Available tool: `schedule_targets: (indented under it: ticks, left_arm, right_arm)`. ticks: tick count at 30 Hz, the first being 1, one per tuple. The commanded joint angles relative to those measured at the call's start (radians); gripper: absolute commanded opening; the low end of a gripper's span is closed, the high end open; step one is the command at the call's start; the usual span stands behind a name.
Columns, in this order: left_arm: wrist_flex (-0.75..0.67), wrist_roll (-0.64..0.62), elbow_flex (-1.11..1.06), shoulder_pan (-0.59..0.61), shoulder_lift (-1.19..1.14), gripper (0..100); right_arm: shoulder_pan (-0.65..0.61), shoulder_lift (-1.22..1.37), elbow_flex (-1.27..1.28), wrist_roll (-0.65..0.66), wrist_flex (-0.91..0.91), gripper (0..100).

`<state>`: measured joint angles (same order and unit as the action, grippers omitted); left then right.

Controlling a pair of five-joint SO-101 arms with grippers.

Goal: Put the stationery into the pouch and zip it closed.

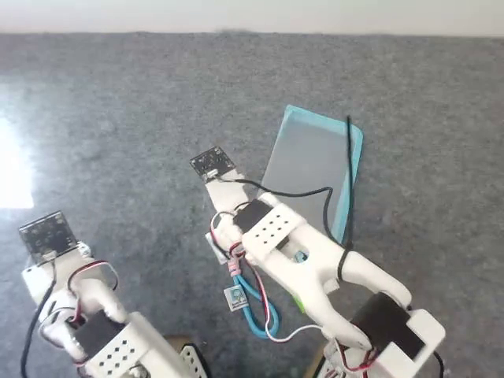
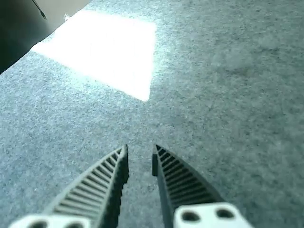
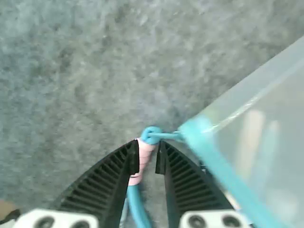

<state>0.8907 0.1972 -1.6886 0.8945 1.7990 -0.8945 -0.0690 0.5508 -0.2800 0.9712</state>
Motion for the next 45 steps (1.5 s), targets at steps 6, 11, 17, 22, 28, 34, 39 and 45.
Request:
schedule_targets:
  ticks: [6, 11, 17, 22, 28, 34, 39, 45]
  left_arm:
    - [-0.003, -0.018, 0.007, 0.006, 0.017, 8]
    - [0.000, -0.018, 0.007, 0.006, 0.017, 8]
    - [0.011, -0.014, 0.007, -0.043, 0.017, 8]
    - [0.011, -0.012, 0.007, -0.046, 0.017, 8]
    - [0.011, -0.012, 0.007, -0.046, 0.017, 8]
    - [0.011, -0.012, 0.007, -0.046, 0.017, 8]
    - [0.011, -0.012, 0.007, -0.046, 0.017, 8]
    - [0.011, -0.012, 0.007, -0.048, 0.017, 8]
  right_arm:
    - [-0.174, 0.030, -0.063, -0.081, 0.047, 11.5]
    - [-0.156, 0.045, -0.058, -0.081, 0.058, 23.6]
    - [-0.091, 0.031, -0.075, -0.083, 0.104, 24.9]
    - [-0.028, 0.016, -0.049, -0.083, 0.084, 24.9]
    - [-0.015, 0.016, 0.005, -0.083, -0.008, 24.9]
    - [-0.028, 0.022, 0.018, -0.107, -0.047, 24.8]
    - [-0.094, 0.088, 0.005, -0.180, -0.067, 24.8]
    - [-0.099, 0.105, 0.002, -0.183, -0.068, 24.8]
